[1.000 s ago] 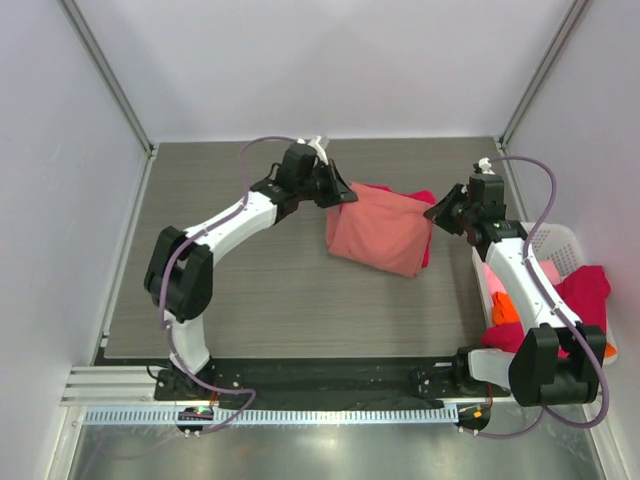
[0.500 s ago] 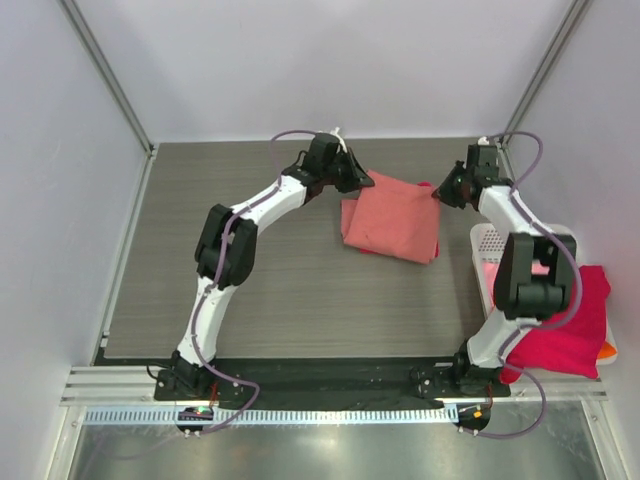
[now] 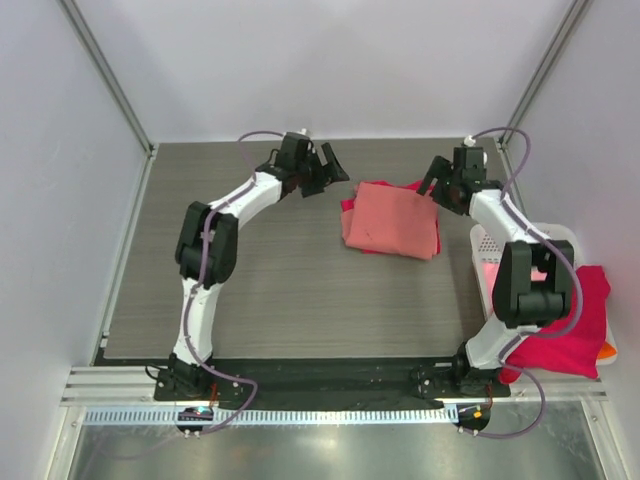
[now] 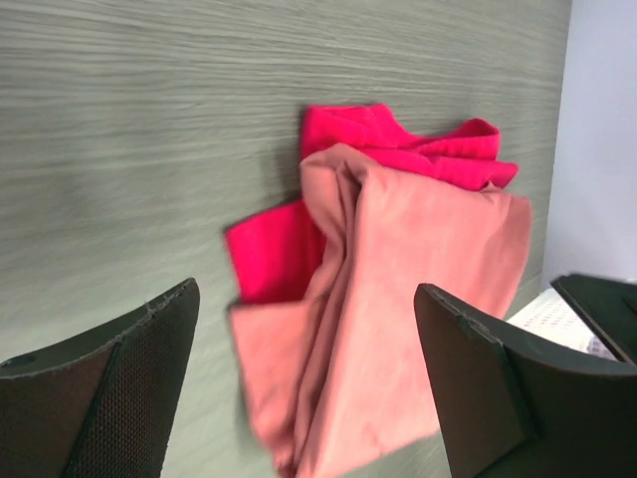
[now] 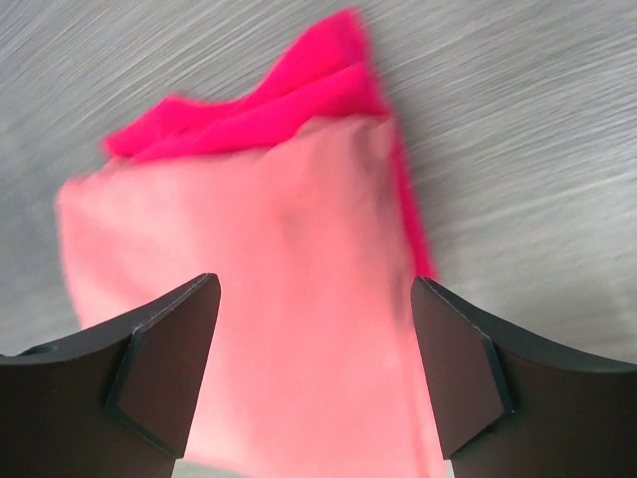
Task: Fold and stack the t-shirts
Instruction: Neatly place the folded tshirt to the corner
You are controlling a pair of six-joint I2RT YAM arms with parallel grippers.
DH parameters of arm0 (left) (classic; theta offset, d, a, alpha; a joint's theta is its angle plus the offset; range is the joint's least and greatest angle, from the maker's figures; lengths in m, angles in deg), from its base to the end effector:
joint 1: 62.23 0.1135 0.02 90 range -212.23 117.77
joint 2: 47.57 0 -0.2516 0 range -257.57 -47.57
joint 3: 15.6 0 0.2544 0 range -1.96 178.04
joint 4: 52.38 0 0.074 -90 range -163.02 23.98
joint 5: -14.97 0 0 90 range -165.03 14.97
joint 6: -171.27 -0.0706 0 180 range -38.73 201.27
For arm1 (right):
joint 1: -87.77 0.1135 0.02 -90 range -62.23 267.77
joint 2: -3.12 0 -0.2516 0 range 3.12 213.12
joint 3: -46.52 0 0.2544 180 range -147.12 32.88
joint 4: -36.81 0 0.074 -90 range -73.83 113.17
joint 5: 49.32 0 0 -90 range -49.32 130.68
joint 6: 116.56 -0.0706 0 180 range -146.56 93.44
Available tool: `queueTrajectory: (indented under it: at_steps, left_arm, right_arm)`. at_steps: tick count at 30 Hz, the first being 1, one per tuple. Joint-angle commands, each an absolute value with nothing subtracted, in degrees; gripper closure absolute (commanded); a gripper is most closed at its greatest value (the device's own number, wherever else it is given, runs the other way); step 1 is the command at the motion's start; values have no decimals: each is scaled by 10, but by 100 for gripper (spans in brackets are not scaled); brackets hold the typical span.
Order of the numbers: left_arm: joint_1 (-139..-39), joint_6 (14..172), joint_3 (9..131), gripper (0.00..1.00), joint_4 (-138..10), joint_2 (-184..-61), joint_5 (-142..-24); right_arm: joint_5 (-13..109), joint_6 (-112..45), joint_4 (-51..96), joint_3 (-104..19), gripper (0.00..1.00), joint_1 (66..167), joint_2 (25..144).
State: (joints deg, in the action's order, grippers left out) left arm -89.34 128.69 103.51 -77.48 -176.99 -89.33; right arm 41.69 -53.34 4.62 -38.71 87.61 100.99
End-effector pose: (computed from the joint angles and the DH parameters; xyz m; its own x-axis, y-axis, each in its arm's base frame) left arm 0.4782 -0.2644 0.1798 -0.8061 -0.3889 -0.4461 0.0403 0.7160 -0.6970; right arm 0.4052 0.0001 0.2051 -0.6338 0.4523 -0.6275 0.3090 0.8917 0.3306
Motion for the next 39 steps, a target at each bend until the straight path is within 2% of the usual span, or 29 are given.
queueTrajectory:
  at_steps: [1, 4, 7, 11, 14, 21, 27, 35, 37, 39]
  left_arm:
    - [-891, 1241, 985, 11, -784, -1642, -855]
    - [-891, 1241, 881, 12, -783, -1598, -840]
    - [-881, 1243, 816, 12, -778, -1532, -804]
    - [-851, 1263, 713, 12, -768, -1457, -803]
    - [-839, 1266, 661, 12, -765, -1405, -797]
    - [-831, 1260, 597, 13, -763, -1337, -778]
    - [-831, 1255, 564, 15, -768, -1325, -800]
    - [-831, 1261, 514, 15, -735, -1313, -810]
    - [-831, 1261, 504, 15, -726, -1311, -811]
    - [-831, 1258, 497, 15, -718, -1305, -811]
  right_arm:
    - [361, -503, 37, -361, 17, 942, 935]
    - [350, -497, 19, -347, 18, 1013, 926]
    - [351, -496, 10, -357, 26, 1083, 935]
    - [354, -498, 1, -397, 45, 1144, 990]
    - [361, -497, 1, -439, 55, 1178, 1030]
    - [350, -498, -17, -534, 64, 1204, 1161]
    - [275, -496, -47, -512, 66, 1186, 1197]
    - [264, -488, -31, -445, 67, 1035, 1153]
    - [274, -480, -29, -457, 64, 1016, 1157]
    - [246, -477, -35, -471, 49, 1010, 1160]
